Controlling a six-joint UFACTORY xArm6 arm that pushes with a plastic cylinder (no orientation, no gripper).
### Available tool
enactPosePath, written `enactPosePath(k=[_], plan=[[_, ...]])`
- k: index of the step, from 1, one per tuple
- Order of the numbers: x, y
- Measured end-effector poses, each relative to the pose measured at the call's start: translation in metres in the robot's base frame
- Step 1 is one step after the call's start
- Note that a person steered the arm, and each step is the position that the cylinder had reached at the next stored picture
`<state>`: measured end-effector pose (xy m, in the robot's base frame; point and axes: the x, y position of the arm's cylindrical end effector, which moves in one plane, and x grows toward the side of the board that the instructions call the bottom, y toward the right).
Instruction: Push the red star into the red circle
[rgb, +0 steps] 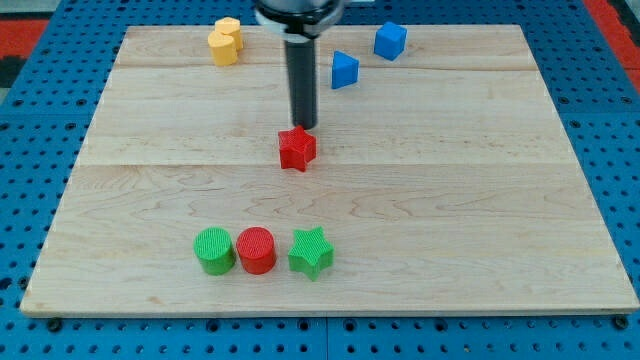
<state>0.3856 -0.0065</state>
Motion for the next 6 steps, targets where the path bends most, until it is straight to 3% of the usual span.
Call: enactPosePath(k=[1,2,3,4,6], plan=[[0.063,-0.045],[0.091,-0.046],[0.063,-0.071],[0.069,-0.101],[0.120,-0.038]])
